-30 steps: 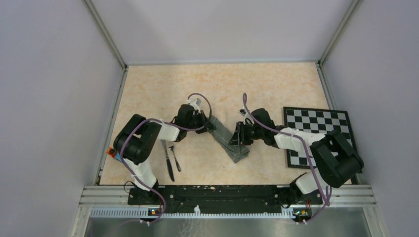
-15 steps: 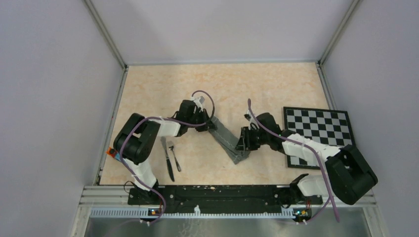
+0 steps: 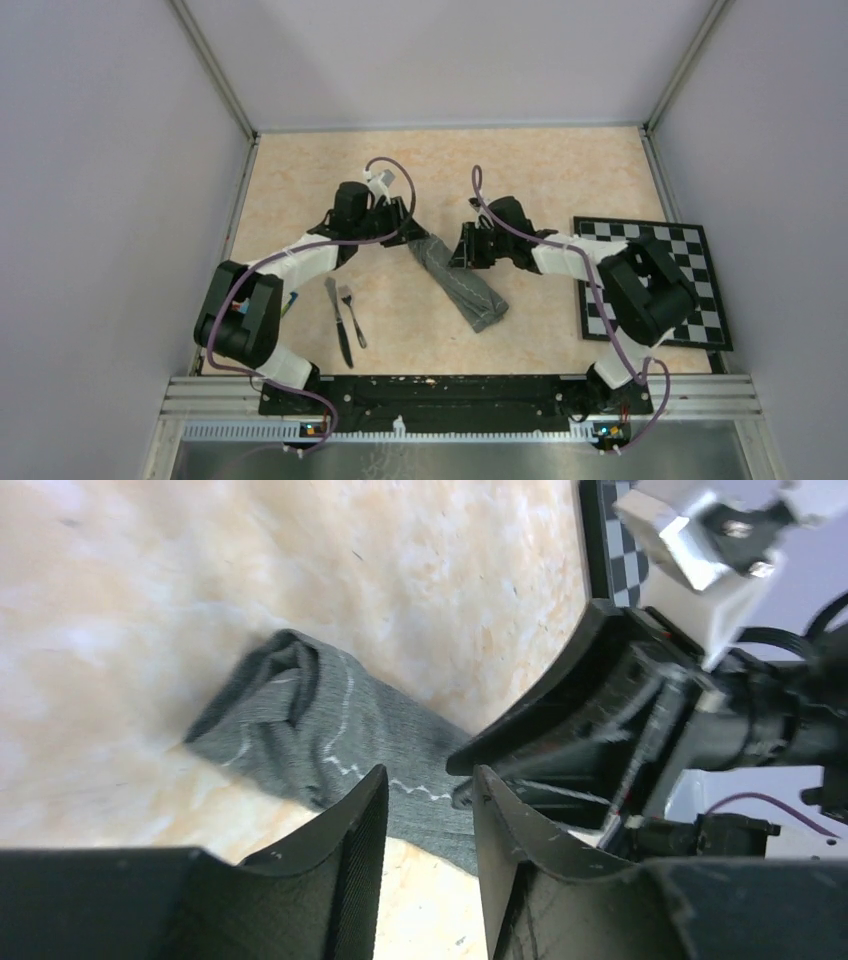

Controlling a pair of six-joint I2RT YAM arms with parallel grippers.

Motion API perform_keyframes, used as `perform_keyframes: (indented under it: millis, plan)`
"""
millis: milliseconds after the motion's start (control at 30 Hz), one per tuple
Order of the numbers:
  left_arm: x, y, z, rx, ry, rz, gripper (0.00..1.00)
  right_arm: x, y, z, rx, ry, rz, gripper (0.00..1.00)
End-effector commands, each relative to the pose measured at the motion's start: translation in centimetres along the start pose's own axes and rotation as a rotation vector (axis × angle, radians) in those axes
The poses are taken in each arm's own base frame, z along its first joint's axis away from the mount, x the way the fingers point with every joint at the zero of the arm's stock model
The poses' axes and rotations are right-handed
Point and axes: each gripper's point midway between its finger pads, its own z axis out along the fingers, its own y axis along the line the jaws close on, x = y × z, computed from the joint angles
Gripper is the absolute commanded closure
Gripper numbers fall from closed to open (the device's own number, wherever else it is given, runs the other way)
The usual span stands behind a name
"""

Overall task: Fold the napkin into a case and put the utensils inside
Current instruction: Smooth out the smaller rectangle-folded napkin at the center of the board.

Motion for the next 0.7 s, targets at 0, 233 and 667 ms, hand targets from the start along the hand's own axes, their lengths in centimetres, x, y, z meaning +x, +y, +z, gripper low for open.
perform_keyframes:
  millis: [0, 233, 667]
  plan:
    - [-0.6, 2.2, -2.1, -0.108, -0.046, 0.034, 0.61, -4.4, 2.5, 2.4, -0.093, -0.084, 0.028, 0.79]
    - [0.0, 5.2, -1.4, -0.196, -0.034, -0.005, 0.66, -5.7, 2.8, 5.1, -0.122, -0.078, 0.05, 0.98]
    - [0.5, 6.3, 0.4, -0.367, 0.008, 0.087, 0.63, -5.0, 2.2, 6.9, -0.101, -0.064, 0.052, 0.97]
